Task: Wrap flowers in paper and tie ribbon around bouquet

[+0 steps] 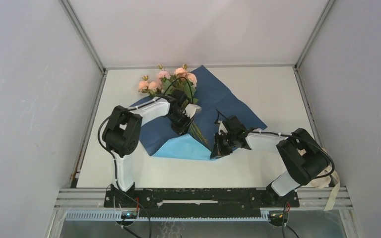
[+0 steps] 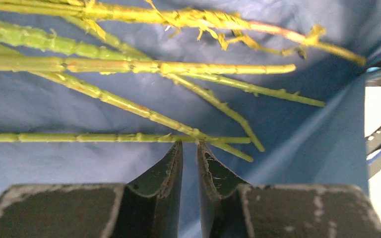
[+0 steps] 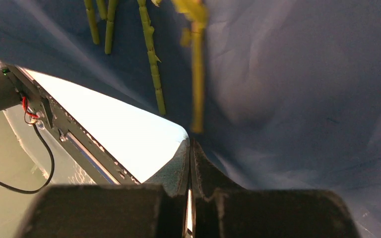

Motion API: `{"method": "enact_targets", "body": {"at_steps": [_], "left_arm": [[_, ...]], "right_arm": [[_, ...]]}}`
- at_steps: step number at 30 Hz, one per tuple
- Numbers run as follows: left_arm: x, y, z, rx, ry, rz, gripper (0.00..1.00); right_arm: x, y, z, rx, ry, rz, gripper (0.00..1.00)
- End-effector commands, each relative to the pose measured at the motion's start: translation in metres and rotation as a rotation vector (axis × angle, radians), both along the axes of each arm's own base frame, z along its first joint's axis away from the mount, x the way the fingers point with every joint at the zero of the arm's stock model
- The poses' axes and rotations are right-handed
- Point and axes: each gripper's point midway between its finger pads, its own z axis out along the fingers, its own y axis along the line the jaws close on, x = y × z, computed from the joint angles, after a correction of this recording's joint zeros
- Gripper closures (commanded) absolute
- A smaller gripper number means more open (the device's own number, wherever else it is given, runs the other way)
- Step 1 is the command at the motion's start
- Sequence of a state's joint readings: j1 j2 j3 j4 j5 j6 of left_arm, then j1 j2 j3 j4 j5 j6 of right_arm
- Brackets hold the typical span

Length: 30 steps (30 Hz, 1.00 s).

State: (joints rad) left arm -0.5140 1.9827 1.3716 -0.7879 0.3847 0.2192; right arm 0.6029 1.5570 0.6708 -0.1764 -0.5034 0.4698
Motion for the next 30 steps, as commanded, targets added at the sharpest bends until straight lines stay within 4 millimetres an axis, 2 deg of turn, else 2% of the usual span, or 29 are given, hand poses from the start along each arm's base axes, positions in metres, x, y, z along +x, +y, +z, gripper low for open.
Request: {"method": "enact_targets", "body": {"at_steps": [1,5,10,13,15,17,19,21,25,27,30], "left_arm": [[0.015,-0.024,0.034,-0.142,-0.033,-0.031,0.78],[0.022,-0.005,0.051,-0.121,-0.103,0.010,0.74],[0.041,0.041,0.083,-0.072,-0.236,0.131,0.60],[0.049,0.066,0.105,-0.082,-0.306,0.200,0.55],[0.045,0.074,0.116,-0.086,-0.359,0.204,0.52],[0.028,0.072,0.121,-0.124,-0.377,0.171,0.44],[0.002,0.062,0.114,-0.180,-0.341,0.096,0.32],[-0.020,0.060,0.092,-0.166,-0.296,0.038,0.26],[-0.034,0.066,0.051,-0.099,-0.213,0.019,0.19],[-0.038,0.068,0.036,-0.078,-0.168,0.006,0.15],[-0.043,0.067,0.022,-0.075,-0.114,-0.011,0.13]], "right_arm": [[0.008,0.005,0.013,0.020,-0.052,-0.005,0.95],[0.009,0.001,0.011,-0.001,-0.054,-0.018,0.95],[0.011,0.000,0.011,-0.002,-0.055,-0.031,0.96],[0.013,0.001,0.011,0.001,-0.056,-0.036,0.96],[0.014,0.001,0.010,0.001,-0.057,-0.041,0.96],[0.015,0.001,0.009,0.001,-0.053,-0.047,0.96],[0.016,0.002,0.009,0.006,-0.052,-0.052,0.96],[0.017,0.003,0.009,0.013,-0.052,-0.052,0.96],[0.018,0.004,0.009,0.017,-0.051,-0.054,0.96],[0.018,0.004,0.008,0.015,-0.050,-0.056,0.96],[0.019,0.003,0.008,0.011,-0.051,-0.058,0.96]]}}
